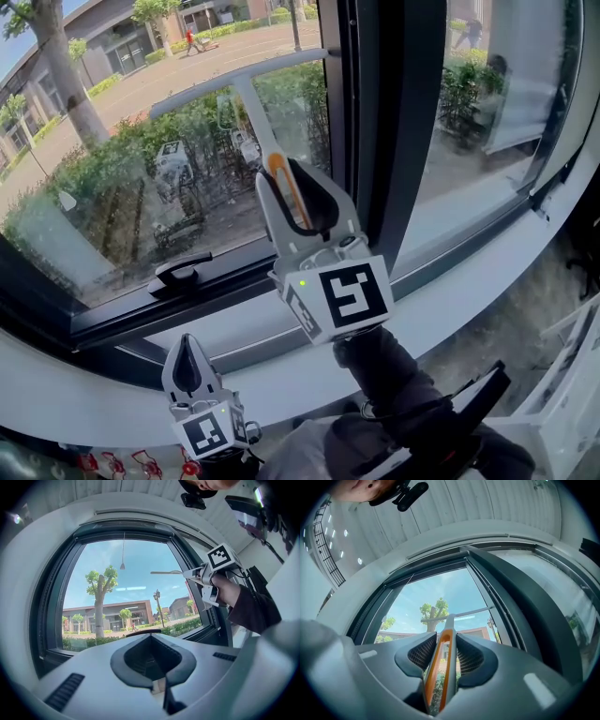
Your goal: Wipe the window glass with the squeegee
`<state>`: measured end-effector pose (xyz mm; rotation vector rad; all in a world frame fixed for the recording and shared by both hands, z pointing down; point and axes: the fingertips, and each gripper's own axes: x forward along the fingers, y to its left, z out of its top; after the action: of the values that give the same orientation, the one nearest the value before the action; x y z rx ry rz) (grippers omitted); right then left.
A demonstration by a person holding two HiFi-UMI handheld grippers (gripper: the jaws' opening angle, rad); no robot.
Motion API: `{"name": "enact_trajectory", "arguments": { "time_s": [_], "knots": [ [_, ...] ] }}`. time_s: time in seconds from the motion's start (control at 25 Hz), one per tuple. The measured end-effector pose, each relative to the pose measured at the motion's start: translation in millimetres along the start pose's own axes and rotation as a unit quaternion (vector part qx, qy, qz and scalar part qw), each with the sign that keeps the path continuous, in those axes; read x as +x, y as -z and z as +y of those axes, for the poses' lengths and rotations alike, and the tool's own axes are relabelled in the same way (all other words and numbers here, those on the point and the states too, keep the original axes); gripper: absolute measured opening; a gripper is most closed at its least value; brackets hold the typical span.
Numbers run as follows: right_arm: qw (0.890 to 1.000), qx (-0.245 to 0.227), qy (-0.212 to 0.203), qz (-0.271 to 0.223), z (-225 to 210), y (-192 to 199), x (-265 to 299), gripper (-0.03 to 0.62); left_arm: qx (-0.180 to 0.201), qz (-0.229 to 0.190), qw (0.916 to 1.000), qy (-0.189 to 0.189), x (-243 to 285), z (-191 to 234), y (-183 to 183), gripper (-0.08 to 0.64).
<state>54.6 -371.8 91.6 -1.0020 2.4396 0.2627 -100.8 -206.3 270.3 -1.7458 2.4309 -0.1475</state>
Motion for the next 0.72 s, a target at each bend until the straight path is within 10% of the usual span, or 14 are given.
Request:
{"name": "enact_trajectory", "arguments": {
  "time_s": [0.72],
  "knots": [
    [1.000,0.003,0.003,0.022,-0.2,23.7,-19.3,0.130,0.005,0.006,1.0000,-0.001,-15.8,-4.9,0.3,-0.002]
  ]
}}
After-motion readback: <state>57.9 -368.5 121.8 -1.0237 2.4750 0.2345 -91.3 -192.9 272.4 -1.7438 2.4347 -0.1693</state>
